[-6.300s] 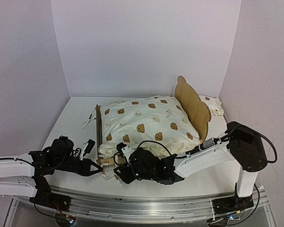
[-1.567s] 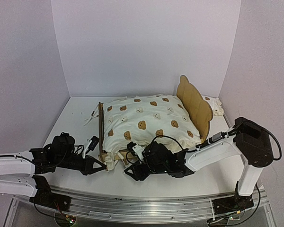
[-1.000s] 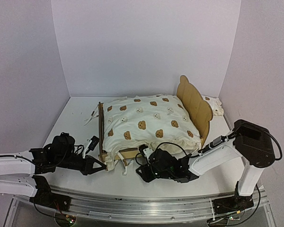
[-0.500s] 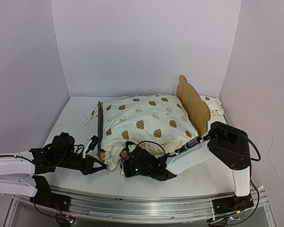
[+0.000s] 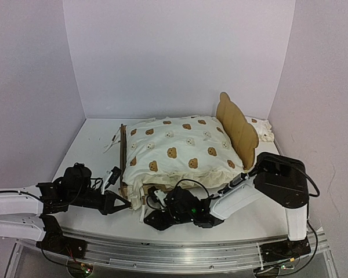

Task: Set up the pet bed

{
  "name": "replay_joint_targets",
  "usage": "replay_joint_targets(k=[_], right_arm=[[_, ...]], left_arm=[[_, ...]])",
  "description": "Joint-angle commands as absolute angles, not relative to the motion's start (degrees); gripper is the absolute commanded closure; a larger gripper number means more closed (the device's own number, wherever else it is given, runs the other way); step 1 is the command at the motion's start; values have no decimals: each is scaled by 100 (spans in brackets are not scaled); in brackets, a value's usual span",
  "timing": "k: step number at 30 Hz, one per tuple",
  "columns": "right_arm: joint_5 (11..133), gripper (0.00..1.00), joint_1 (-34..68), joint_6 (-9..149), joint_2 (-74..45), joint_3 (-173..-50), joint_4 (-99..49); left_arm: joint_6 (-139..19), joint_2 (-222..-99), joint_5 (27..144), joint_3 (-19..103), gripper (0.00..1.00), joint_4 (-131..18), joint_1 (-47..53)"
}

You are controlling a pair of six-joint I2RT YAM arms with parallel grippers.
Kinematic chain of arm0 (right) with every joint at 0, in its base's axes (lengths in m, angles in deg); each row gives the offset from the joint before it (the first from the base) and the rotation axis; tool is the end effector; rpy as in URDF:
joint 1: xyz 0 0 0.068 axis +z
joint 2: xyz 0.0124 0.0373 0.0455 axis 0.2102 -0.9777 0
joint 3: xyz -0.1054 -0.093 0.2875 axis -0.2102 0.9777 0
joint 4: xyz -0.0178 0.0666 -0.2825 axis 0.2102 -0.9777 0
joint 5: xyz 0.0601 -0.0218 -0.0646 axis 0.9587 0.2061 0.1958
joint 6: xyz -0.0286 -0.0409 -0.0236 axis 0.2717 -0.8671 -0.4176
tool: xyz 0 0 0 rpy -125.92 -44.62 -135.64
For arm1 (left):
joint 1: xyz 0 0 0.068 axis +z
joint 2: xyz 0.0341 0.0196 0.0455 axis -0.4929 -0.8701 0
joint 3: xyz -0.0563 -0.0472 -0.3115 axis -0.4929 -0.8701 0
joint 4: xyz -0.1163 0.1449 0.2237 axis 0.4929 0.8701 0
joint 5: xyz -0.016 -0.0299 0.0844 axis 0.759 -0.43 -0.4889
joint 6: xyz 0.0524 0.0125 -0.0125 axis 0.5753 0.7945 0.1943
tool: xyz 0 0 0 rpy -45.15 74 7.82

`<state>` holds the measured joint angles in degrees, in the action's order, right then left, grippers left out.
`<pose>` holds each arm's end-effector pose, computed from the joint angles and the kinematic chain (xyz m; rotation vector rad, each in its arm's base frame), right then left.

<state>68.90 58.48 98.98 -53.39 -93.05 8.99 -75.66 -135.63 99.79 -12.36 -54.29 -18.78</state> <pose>0.1474 0.4270 0.1079 -0.7404 2.2083 1.1261 0.1067 -0.1417 0.1968 0.6784 2.2410 -1.1420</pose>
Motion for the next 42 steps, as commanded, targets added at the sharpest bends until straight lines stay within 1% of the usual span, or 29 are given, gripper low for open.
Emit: replay_joint_targets(k=[1, 4, 8, 9, 13, 17, 21, 27, 29, 35, 37, 40, 42], right_arm=[[6606, 77, 5831, 9577, -4507, -8833, 944], [6606, 74, 5736, 9557, -4269, -8709, 910], [6517, 72, 5686, 9446, -3989, -8556, 918], [6571, 70, 5686, 9414, -3878, -8530, 927], [6843, 55, 5686, 9447, -3459, -8241, 1184], [7172, 48, 5687, 9578, -3309, -8240, 1474], [7386, 45, 5689, 9645, -3518, -8466, 1842], [7367, 46, 5640, 9755, -3829, -8638, 2173], [7346, 49, 5616, 9787, -3885, -8675, 2211], [7235, 82, 5510, 10018, -4023, -8706, 2273], [7213, 90, 5479, 10073, -4006, -8657, 2322], [7158, 98, 5442, 10078, -3966, -8580, 2378], [7127, 100, 5428, 10069, -3951, -8533, 2387]], left_arm=[[-7505, -13681, 9797, -1215, 100, -5507, -1857], [-7148, -13823, 9933, -951, 100, -5501, -1887], [-6769, -14145, 9822, -446, 100, -5094, -1970], [-6702, -14217, 9874, -330, 100, -5047, -1999], [-6626, -14338, 9876, -349, 100, -5113, -2170], [-6499, -14382, 9825, -437, 100, -5324, -2297], [-6376, -14644, 9873, -371, 100, -5488, -2402], [-6339, -14771, 9855, -358, 100, -5599, -2417], [-6345, -14776, 9857, -363, 100, -5606, -2417], [-6308, -14802, 9852, -365, 100, -5622, -2417], [-6304, -14794, 9857, -377, 100, -5619, -2417], [-6303, -14775, 9858, -400, 100, -5625, -2417], [-6296, -14760, 9884, -411, 100, -5642, -2418]])
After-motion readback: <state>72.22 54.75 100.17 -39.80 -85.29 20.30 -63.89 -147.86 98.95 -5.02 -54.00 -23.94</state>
